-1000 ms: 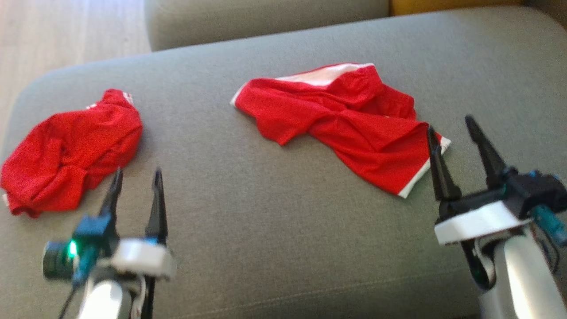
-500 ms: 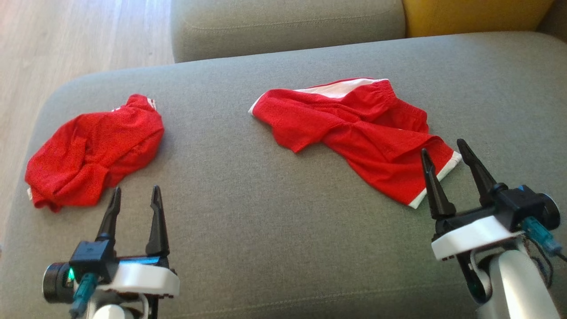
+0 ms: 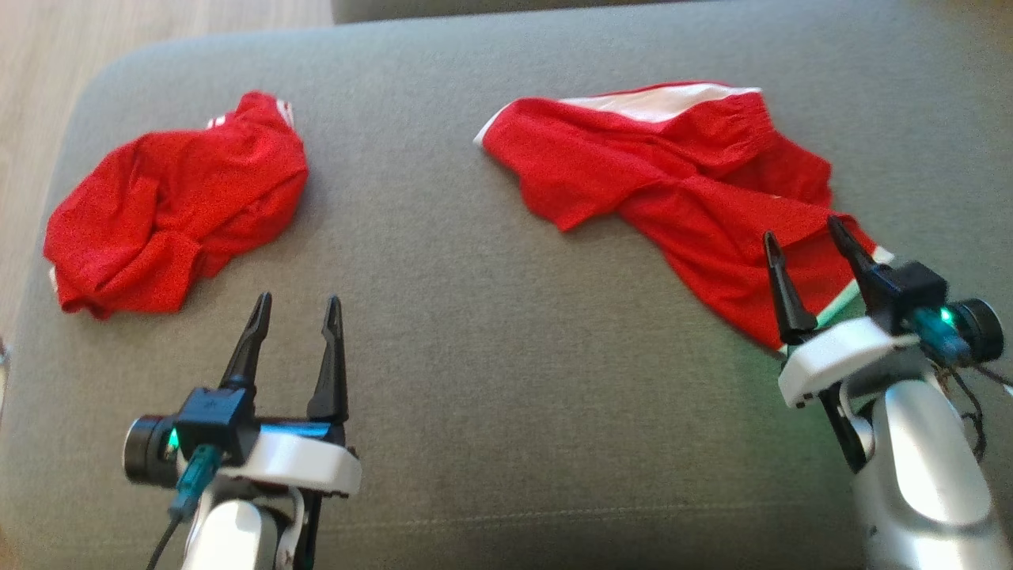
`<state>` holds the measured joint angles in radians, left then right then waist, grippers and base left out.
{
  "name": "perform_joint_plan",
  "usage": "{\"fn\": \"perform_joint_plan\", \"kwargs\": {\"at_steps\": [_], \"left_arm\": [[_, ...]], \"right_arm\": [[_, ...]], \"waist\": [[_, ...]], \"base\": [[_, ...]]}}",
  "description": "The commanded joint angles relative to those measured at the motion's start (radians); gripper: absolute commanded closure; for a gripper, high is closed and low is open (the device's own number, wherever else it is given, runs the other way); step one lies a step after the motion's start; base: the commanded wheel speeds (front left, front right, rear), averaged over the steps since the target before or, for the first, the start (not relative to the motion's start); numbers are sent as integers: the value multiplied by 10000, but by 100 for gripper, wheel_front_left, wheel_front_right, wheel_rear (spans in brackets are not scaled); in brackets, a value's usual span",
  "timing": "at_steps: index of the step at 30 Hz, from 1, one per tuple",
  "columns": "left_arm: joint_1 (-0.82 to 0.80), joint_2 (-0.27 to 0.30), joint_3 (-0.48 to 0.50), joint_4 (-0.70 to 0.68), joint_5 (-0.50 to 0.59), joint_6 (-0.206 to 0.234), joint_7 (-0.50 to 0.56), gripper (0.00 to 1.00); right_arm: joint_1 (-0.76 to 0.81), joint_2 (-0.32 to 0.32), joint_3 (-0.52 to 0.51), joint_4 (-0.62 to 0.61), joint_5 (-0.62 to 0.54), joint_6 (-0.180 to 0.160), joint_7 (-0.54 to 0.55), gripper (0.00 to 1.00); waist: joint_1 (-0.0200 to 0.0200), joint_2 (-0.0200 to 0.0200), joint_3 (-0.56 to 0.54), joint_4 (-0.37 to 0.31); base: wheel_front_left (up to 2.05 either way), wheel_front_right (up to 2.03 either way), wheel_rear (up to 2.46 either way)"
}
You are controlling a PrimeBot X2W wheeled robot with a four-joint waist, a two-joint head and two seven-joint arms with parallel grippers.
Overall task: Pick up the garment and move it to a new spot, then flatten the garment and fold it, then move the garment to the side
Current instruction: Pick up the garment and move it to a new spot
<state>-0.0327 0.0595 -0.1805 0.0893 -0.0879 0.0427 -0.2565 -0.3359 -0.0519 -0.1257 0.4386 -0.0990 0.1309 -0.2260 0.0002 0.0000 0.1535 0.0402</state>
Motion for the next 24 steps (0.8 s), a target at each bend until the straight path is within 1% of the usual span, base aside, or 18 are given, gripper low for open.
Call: {"fn": "perform_joint_plan", "kwargs": {"at_steps": [1,5,13,14,15,16,20,22,24], "left_arm": [[-447,19,292,-257,79,-34,-53,0],[-692,-25,177,-124,88,-83,-53,0],[-862,-66,115,-11,81,-68,-53,0],[-870,-69,116,-9,83,-63,-53,0],[-873,-72,121,-4,81,-58,-53,0],[-871,-74,127,4,81,-52,-53,0],[-853,-80,167,67,75,-35,-53,0],[-819,-83,196,93,62,-28,-53,0],[-759,-84,224,124,48,-29,-53,0]], "right_arm": [[-489,17,157,-47,-189,-2,116,0],[-1151,17,-130,1056,-866,-2,520,0],[-1939,17,-986,2482,-1815,-2,559,0],[-2012,17,-1077,2641,-1864,-2,592,7],[-2082,17,-1117,2797,-1897,-2,606,82],[-2145,17,-1143,2916,-1927,-2,567,100],[-2353,17,-1116,3187,-1729,-2,289,100],[-2399,17,-872,3302,-1482,-2,199,100],[-2416,17,-413,3414,-1006,-2,192,100]], "waist": [[-2,0,285,255],[-2,0,526,459],[-2,0,723,662],[-2,0,728,675],[-2,0,722,682],[-2,0,712,680],[-2,0,572,611],[-2,0,437,537],[-2,0,256,450]], "base": [[0,0,0],[0,0,0],[0,0,0],[0,0,0],[0,0,0],[0,0,0],[0,0,0],[0,0,0],[0,0,0]]}}
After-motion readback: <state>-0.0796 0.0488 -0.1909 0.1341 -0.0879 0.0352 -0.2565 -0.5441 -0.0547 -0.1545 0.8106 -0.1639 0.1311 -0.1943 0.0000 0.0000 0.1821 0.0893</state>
